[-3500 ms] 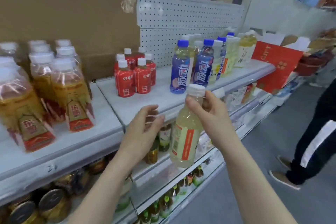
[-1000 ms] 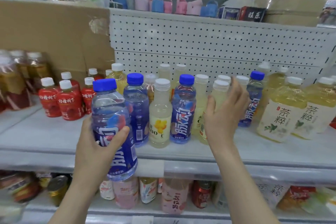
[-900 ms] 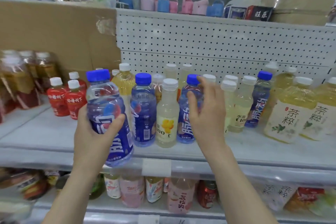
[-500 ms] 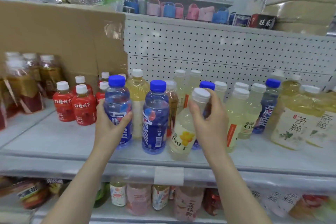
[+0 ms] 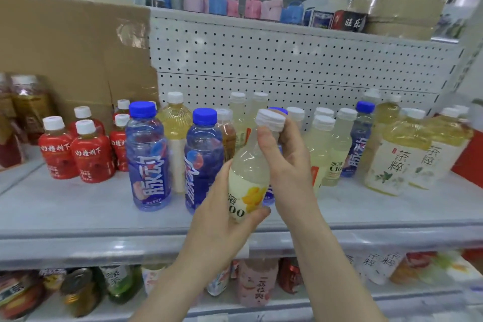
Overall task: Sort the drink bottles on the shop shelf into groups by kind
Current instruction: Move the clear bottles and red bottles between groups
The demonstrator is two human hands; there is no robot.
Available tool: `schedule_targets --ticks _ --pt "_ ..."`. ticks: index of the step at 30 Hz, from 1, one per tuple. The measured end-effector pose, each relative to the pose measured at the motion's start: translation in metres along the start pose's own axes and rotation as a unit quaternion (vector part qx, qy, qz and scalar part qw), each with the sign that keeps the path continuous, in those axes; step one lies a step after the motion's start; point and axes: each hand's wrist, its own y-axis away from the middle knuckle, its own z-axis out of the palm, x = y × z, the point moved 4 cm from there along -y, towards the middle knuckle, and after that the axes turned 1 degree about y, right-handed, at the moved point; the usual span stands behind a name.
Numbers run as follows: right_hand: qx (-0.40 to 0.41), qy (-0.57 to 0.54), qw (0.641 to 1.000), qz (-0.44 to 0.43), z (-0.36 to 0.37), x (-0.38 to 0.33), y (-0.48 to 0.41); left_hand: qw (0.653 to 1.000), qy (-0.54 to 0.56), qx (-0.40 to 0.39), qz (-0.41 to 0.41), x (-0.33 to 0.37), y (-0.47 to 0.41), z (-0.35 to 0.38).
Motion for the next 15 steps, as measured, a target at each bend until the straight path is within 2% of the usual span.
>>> schedule_targets --ticks 4,7,9,10,12,15 --pt "0.011 0.045 0.999 -0.01 -0.016 0.001 -0.004 0.999 0.041 -0.003 -0.017 -0.002 0.002 0.011" --pt "0.152 0.146 0.975 -0.064 -0.066 0.007 -0.01 0.997 0.069 -0.009 -0.031 -0.007 0.007 0.013" --pt "0.239 0.206 0.948 -0.046 -0.109 0.022 -0.014 0.996 0.083 -0.009 -0.034 -0.01 0.01 0.014" --pt "0.255 0.241 0.936 -0.016 -0.128 0.032 -0.018 0.995 0.088 -0.011 -0.035 -0.011 0.01 0.015" --pt "0.257 0.303 0.917 0.04 -0.165 0.055 -0.03 0.994 0.102 -0.017 -0.037 -0.01 0.008 0.02" --pt "0.239 0.379 0.892 0.068 -0.204 0.068 -0.058 0.99 0.133 -0.02 -0.047 -0.006 0.002 0.03"
